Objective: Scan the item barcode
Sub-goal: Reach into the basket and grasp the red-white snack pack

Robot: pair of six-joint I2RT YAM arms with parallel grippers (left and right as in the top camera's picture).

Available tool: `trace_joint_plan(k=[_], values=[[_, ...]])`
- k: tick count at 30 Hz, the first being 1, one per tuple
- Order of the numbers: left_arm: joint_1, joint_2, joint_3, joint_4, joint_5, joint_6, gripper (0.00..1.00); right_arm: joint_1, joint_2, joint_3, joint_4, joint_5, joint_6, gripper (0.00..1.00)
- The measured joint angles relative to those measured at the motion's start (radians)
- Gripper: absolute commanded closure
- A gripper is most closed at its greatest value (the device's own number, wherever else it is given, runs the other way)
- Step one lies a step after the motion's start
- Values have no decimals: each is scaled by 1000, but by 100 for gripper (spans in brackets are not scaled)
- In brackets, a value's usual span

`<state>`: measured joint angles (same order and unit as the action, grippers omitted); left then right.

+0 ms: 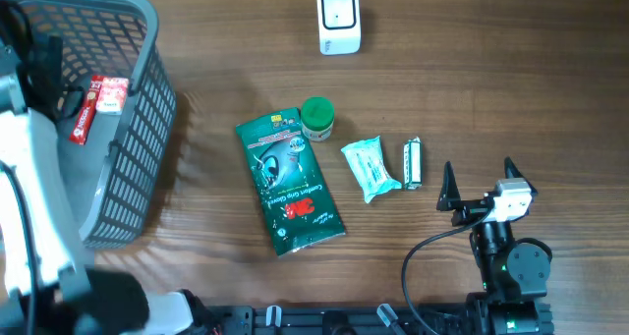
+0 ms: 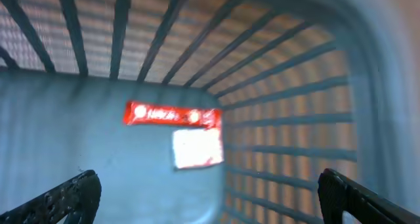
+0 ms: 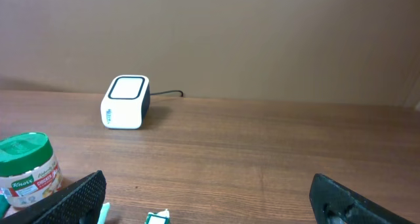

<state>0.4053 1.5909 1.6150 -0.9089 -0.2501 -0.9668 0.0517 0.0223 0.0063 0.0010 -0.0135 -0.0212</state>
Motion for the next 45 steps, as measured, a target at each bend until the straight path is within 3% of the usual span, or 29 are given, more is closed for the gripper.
trace_joint_plan(k=[6,12,15,16,20,21,22,29,33,37,40,43,45], values=[[19,265,0,56,142,-5,5,0,0,0,0,0,0,0],[19,435,0,144,226,-4,4,0,0,0,0,0,0,0],[18,477,0,174,238,-5,10,0,0,0,0,0,0,0],[16,488,0,182,242,-4,15,0,0,0,0,0,0,0],[8,525,0,187,249,-3,57,0,0,0,0,0,0,0],[5,531,0,184,251,-10,85,0,0,0,0,0,0,0],[-2,535,0,185,253,0,96,0,0,0,0,0,0,0],[-4,521,11,116,257,58,96,0,0,0,0,0,0,0],[28,424,5,66,261,75,96,0,0,0,0,0,0,0],[66,153,3,61,259,76,96,0,0,0,0,0,0,0],[57,-154,9,53,256,77,96,0,0,0,0,0,0,0],[-49,-392,27,-52,260,82,96,0,0,0,0,0,0,0],[-103,-434,29,-98,272,84,96,0,0,0,0,0,0,0]])
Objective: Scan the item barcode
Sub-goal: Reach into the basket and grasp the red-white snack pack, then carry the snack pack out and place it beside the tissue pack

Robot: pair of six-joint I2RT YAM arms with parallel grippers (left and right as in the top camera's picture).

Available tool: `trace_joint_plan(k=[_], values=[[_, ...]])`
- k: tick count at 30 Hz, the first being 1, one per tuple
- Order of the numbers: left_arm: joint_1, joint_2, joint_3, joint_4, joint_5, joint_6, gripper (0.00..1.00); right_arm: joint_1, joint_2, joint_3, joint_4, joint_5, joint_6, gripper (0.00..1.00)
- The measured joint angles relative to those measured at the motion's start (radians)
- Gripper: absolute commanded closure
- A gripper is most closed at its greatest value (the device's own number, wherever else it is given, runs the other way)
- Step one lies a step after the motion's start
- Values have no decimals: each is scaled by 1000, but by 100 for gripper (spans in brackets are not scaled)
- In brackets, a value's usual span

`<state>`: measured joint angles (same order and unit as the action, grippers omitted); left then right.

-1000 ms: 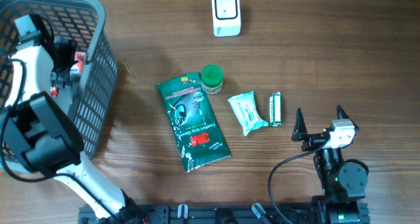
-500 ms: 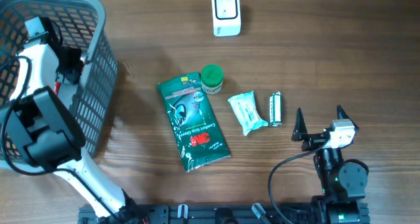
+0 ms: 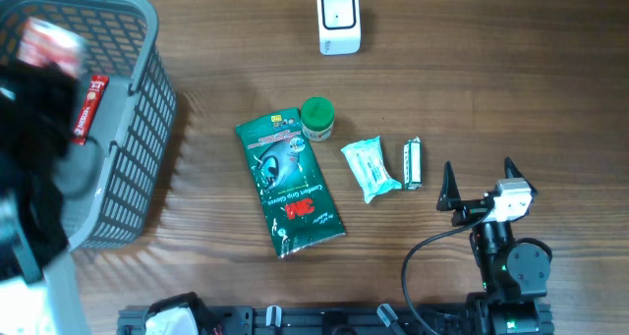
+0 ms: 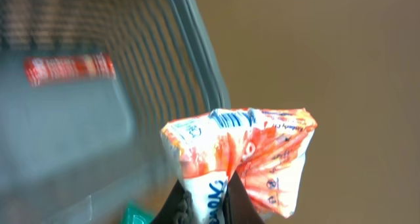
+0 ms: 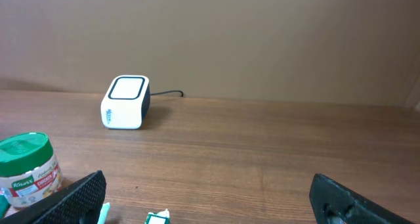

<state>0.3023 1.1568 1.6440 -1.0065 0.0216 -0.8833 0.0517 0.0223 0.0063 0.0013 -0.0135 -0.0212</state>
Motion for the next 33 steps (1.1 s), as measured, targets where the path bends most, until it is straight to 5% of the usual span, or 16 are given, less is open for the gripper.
trace_joint_plan(k=[5,12,24,28,33], values=[[-392,-11,-103,-206,7,-3,96,0,0,0,0,0,0,0],[-849,167,-428,116,-3,-100,96,0,0,0,0,0,0,0],[-1056,633,-528,270,-28,-492,95,0,0,0,0,0,0,0],[-1072,648,-531,412,17,-548,0,0,0,0,0,0,0,0],[-1077,647,-531,465,117,-574,0,0,0,0,0,0,0,0]])
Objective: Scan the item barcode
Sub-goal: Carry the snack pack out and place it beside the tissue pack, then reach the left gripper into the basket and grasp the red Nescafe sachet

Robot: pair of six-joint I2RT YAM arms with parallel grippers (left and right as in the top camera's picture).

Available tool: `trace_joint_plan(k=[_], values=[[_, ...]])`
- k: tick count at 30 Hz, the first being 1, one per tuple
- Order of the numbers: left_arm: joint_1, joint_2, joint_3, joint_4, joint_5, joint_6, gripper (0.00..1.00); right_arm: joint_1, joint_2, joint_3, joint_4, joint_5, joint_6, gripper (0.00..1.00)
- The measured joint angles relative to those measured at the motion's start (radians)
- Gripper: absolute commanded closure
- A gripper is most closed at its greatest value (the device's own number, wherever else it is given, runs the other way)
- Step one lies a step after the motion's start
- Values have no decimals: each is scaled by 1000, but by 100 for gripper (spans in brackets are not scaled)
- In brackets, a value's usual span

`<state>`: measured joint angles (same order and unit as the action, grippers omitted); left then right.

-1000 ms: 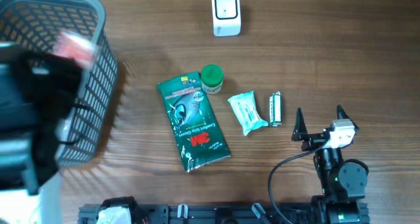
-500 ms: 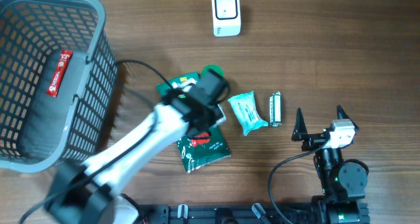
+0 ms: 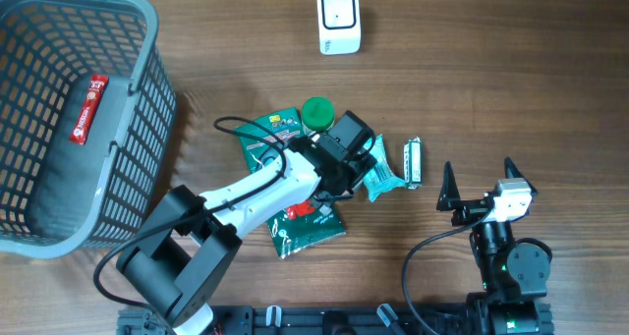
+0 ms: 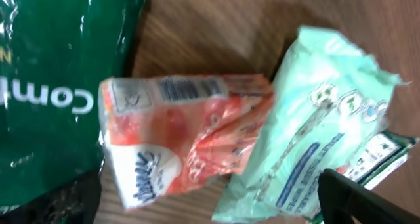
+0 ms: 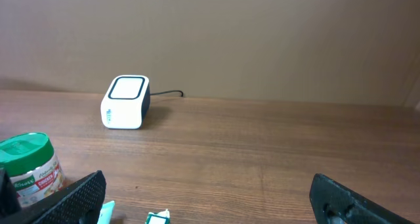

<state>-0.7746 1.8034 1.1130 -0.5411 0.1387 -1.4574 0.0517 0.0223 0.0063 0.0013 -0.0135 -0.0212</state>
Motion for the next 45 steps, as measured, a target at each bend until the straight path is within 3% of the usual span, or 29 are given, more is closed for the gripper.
trace_joint_plan(k=[5,8,11,15,20,24,26,29,32,36,40,45], values=[[-3,-102,-2,-34,-19,35,0,0,0,0,0,0,0,0],[-3,-290,1,-39,-141,156,0,0,0,0,0,0,0,0],[-4,-497,27,-41,-390,309,0,0,0,0,0,0,0,0],[21,-747,38,-38,-938,457,0,0,0,0,0,0,0,0],[239,-842,40,-34,-1382,505,0,0,0,0,0,0,0,0],[565,-798,40,21,-1470,520,0,0,0,0,0,0,0,0],[715,-766,40,48,-1422,531,0,0,0,0,0,0,0,0],[1004,-681,42,207,-1141,672,0,0,0,0,0,1,0,0],[1200,-587,42,304,-614,1020,0,0,0,0,0,0,0,0],[1247,-463,42,294,-190,1424,0,0,0,0,0,0,0,0],[1247,-299,43,243,-55,1717,0,0,0,0,0,0,0,0],[1260,-103,43,243,-11,1841,0,0,0,0,0,0,0,0]])
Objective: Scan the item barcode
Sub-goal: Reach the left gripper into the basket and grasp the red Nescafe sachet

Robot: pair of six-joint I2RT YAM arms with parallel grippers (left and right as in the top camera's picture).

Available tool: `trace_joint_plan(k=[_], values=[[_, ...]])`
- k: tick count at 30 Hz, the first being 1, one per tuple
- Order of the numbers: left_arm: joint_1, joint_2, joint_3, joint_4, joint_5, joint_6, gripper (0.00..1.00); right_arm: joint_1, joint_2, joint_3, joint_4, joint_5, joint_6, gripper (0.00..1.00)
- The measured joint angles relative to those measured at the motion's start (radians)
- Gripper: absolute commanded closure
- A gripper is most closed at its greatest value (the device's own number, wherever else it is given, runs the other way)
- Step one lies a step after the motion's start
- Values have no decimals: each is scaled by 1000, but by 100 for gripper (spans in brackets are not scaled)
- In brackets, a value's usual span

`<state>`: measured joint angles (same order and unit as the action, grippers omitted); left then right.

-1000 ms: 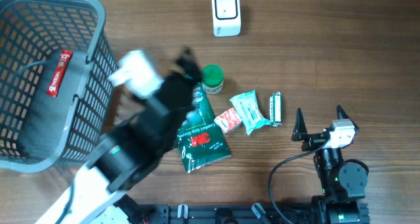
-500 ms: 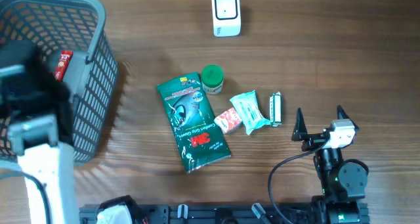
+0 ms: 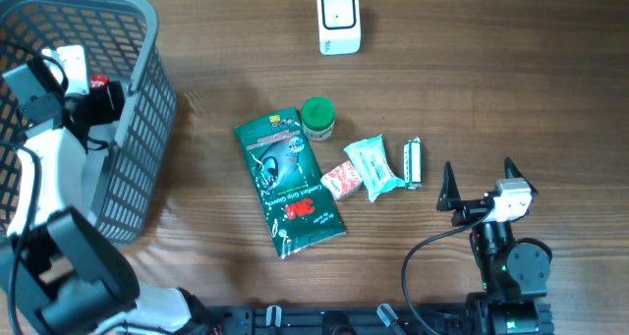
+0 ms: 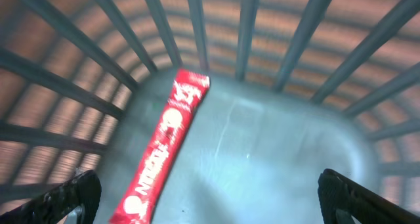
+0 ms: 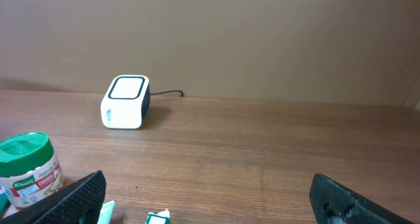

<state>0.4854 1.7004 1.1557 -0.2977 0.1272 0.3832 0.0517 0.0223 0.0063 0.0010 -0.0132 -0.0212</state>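
Inside the grey basket (image 3: pixel 147 129), my left gripper (image 3: pixel 106 99) stands open with nothing between its fingers. A red bar (image 4: pixel 164 148) lies on the basket floor just ahead of it, towards the left fingertip (image 4: pixel 69 196). An orange-and-white packet (image 3: pixel 341 180) lies on the table between the green bag (image 3: pixel 290 183) and the mint wipes pack (image 3: pixel 373 166). The white scanner (image 3: pixel 338 21) stands at the table's far edge and shows as the scanner (image 5: pixel 126 102) in the right wrist view. My right gripper (image 3: pixel 482 183) rests open near the front right, away from every item.
A green-lidded jar (image 3: pixel 316 119) stands above the green bag. A small green-and-white pack (image 3: pixel 413 163) lies right of the wipes. The basket's ribbed walls (image 4: pixel 249 27) close round the left gripper. Bare wood lies between the items and the scanner.
My left gripper was open over the orange packet in the middle of the table. Now it is open inside the basket, over the red bar. The packet stays beside the wipes.
My left gripper was open in the basket above the orange packet and the red bar. Then it was shut on the packet, held above the basket. Then the packet lay on the table beside the wipes, released. Now the gripper is back in the basket. The right arm never moved.
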Motion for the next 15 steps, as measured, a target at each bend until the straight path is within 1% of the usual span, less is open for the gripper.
trace_joint_plan(k=[3,12,15], values=[[17,74,0,24,7,24,0,0,0,0,0,0,0,0],[43,234,0,130,21,33,0,0,0,0,0,0,0,0],[47,249,7,145,36,34,0,0,0,0,0,0,0,0]])
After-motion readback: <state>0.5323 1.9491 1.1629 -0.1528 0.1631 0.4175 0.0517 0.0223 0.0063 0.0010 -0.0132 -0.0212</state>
